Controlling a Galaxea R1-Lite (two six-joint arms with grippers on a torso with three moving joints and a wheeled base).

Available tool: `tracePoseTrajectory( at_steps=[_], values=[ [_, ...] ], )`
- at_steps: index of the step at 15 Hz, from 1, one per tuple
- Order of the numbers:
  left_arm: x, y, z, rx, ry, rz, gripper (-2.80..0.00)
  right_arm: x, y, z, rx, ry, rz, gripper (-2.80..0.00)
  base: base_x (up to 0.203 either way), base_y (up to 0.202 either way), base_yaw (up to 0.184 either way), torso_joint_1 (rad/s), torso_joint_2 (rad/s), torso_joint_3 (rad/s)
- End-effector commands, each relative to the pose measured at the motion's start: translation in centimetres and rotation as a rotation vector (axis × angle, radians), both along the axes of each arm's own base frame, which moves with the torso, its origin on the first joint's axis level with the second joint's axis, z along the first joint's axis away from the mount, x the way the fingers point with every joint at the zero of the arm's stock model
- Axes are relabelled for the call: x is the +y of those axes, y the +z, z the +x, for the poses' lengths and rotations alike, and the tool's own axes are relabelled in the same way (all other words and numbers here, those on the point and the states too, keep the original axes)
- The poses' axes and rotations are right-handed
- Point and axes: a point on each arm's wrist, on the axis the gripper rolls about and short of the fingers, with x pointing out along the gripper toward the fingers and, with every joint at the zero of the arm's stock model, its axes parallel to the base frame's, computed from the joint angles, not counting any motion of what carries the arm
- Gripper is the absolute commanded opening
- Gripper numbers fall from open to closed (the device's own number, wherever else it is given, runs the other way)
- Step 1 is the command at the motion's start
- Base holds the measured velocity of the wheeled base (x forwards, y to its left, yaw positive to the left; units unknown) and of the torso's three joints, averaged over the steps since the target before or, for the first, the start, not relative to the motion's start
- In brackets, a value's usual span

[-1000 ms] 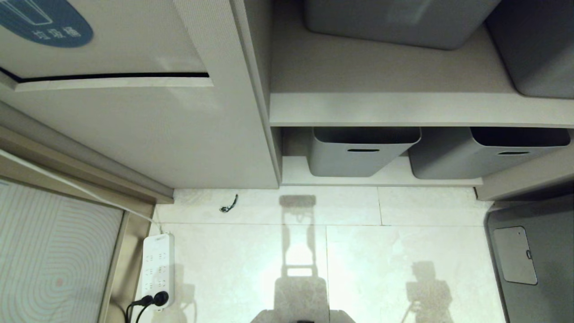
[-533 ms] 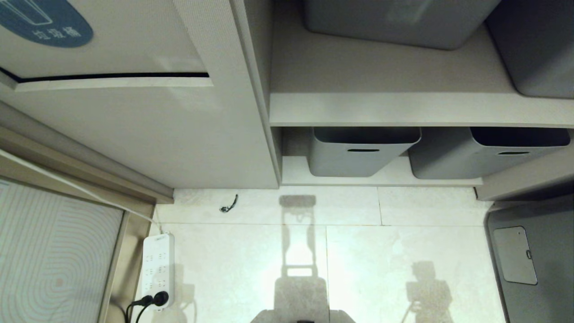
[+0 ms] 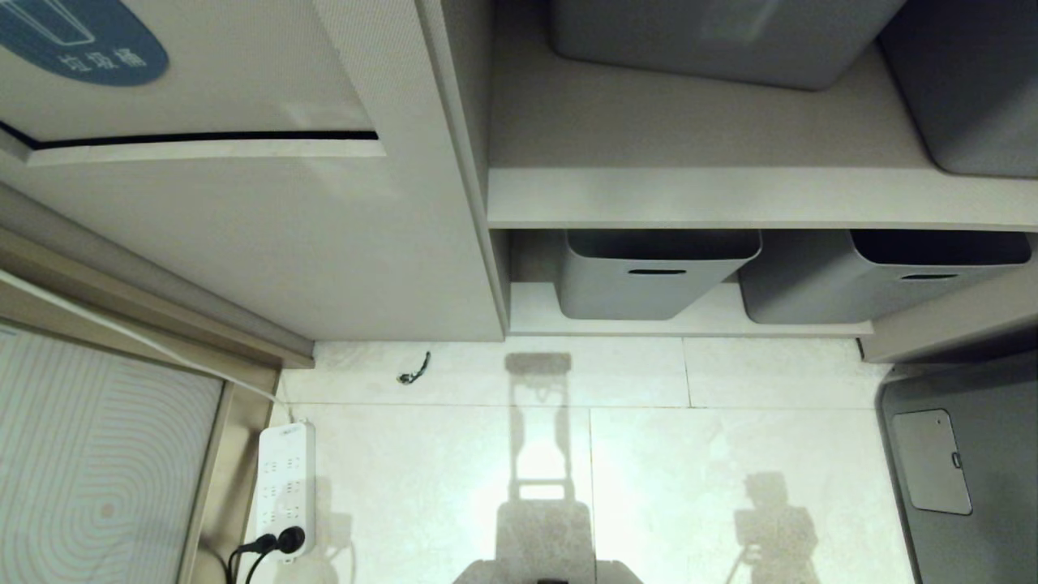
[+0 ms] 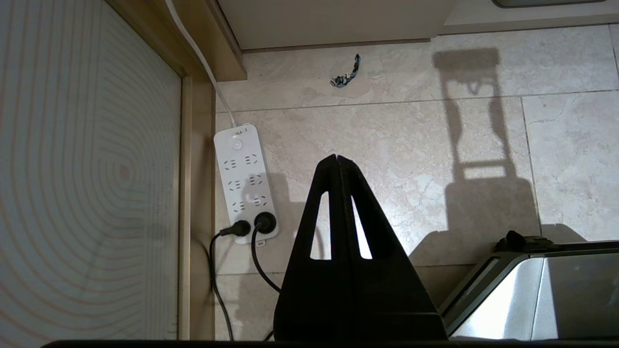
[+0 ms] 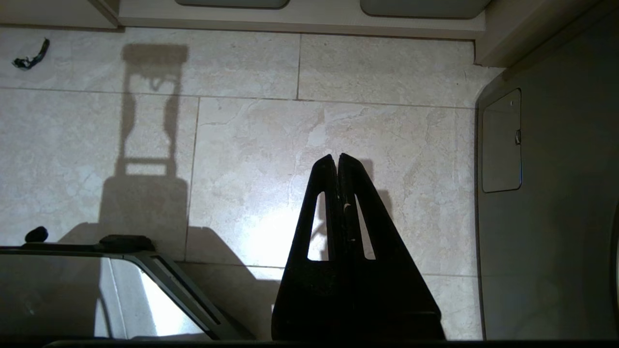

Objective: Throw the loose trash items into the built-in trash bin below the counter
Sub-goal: Pick up the garbage

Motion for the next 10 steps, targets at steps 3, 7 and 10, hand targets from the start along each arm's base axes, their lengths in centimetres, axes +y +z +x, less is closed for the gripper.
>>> tracePoseTrajectory(
  at_steps=[3,7,10],
  values=[
    [0.0,-0.03,0.03,0.003,0.001,0.001,-2.8,0.0,-0.01,0.0,0.001,0.001,-0.001,-2.8,0.0,0.0,0.0,0.0,0.0,0.0],
    [0.0,0.0,0.02,0.002,0.001,0.001,-2.8,0.0,-0.01,0.0,0.001,0.001,-0.001,-2.8,0.002,0.006,-0.109,0.004,0.0,0.002],
    [0.0,-0.02,0.03,0.003,0.001,0.001,-2.8,0.0,-0.01,0.0,0.001,0.001,-0.001,-2.8,-0.001,0.009,-0.177,0.0,0.0,0.001]
  ],
)
